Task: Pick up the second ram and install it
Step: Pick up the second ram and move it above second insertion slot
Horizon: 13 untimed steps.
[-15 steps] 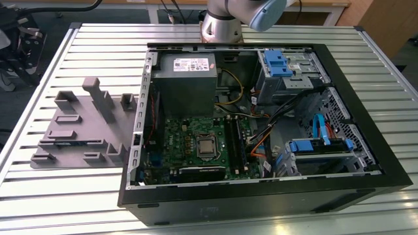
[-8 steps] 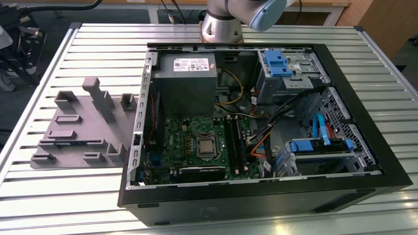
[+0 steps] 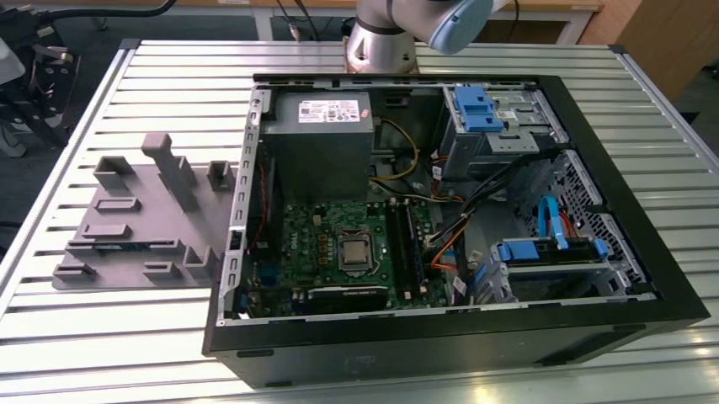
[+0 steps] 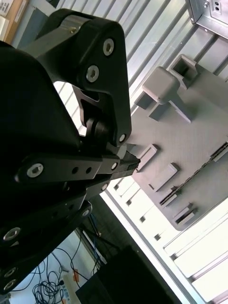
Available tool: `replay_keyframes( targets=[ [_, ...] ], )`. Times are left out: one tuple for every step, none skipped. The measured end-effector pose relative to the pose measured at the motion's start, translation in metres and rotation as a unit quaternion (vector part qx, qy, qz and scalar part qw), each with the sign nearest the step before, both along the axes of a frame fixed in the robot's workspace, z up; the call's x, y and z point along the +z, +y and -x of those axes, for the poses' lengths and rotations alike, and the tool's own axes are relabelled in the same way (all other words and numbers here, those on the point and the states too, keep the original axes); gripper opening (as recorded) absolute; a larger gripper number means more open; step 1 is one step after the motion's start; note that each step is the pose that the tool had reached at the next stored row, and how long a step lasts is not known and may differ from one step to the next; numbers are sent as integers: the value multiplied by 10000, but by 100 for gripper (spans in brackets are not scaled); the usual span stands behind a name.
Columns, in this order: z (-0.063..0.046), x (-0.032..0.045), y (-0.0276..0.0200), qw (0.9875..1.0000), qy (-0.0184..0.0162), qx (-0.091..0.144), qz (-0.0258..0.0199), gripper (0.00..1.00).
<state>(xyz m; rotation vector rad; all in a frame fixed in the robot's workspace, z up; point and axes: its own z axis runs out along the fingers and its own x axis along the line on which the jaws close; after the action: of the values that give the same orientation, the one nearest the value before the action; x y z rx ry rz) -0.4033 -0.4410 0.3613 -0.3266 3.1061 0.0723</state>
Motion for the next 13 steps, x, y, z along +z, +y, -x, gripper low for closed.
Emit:
replay_keyframes(
  targets=[
    [0,0,0,10000,0,15,0,11],
    [0,0,0,10000,0,32,0,11],
    [0,0,0,10000,0,49,0,11],
    [0,0,0,10000,0,65,0,11],
    [0,0,0,10000,0,82,0,11],
    [0,0,0,10000,0,99,0,11],
    [0,0,0,9999,0,115,0,11],
    [0,0,0,9999,0,132,0,11],
    [0,0,0,9999,0,148,0,11],
    [0,0,0,9999,0,164,0,11],
    [0,0,0,9998,0,183,0,11],
    [0,0,0,9998,0,202,0,11],
    [0,0,0,9998,0,221,0,11]
  ],
)
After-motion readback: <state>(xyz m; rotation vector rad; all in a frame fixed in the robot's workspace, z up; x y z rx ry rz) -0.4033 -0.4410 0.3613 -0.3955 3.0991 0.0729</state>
